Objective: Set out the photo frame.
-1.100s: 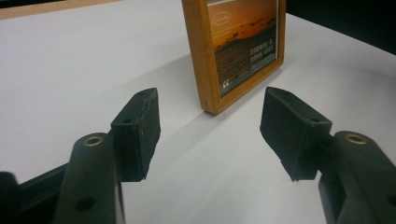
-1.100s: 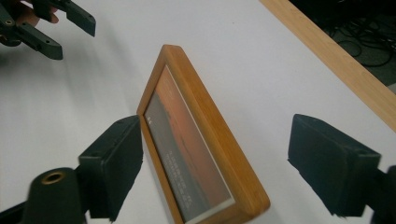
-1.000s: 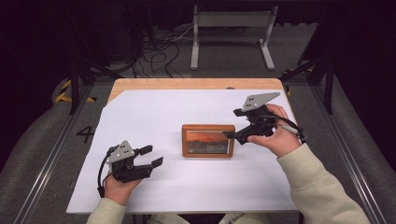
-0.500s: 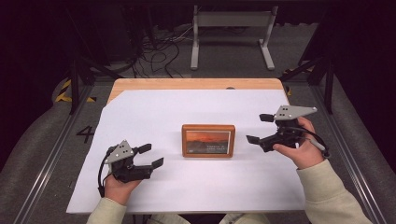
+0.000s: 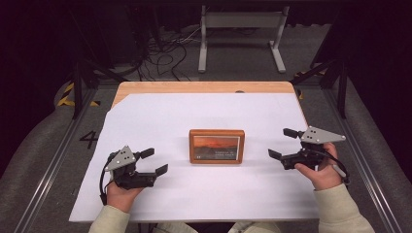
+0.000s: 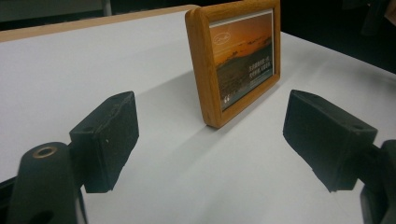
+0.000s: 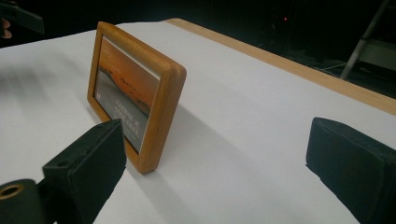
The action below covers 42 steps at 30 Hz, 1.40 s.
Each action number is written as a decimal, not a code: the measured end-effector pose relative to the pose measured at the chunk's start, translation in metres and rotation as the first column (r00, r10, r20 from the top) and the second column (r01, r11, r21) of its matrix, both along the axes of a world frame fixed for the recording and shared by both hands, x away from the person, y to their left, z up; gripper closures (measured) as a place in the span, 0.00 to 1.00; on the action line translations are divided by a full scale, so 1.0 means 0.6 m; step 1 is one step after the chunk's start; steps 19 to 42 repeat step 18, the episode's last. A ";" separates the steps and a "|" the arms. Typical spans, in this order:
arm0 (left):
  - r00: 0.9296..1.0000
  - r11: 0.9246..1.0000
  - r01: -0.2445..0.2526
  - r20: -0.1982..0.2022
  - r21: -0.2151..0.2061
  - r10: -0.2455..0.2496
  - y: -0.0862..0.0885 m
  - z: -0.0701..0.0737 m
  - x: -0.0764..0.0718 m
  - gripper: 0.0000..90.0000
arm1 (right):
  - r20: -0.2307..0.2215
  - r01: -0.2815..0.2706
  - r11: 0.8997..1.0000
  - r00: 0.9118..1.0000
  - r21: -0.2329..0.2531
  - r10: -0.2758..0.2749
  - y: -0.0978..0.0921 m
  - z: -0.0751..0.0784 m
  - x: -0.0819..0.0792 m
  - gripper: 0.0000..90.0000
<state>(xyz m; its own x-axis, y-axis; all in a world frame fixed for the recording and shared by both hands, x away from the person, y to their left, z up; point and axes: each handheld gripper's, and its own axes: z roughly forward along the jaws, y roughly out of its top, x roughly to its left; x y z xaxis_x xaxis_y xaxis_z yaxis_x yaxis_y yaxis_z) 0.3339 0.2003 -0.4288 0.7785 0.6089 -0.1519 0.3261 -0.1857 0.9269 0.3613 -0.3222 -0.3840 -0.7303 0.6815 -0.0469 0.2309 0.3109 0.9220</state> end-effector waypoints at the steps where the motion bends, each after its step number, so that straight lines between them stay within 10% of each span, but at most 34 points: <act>1: 1.000 1.000 0.000 0.008 -0.002 0.000 0.000 0.000 0.000 0.20 | 0.004 0.002 1.000 1.000 -0.001 -0.002 -0.001 -0.004 -0.002 0.06; 14: 1.000 1.000 -0.003 0.014 0.007 0.003 -0.002 -0.003 0.002 0.18 | 0.004 0.017 1.000 1.000 -0.027 -0.017 0.001 -0.047 -0.008 0.06; 42: 1.000 1.000 -0.003 0.006 0.000 0.003 -0.001 -0.003 0.004 0.18 | 0.002 0.018 0.999 1.000 -0.040 -0.018 0.003 -0.051 -0.008 0.05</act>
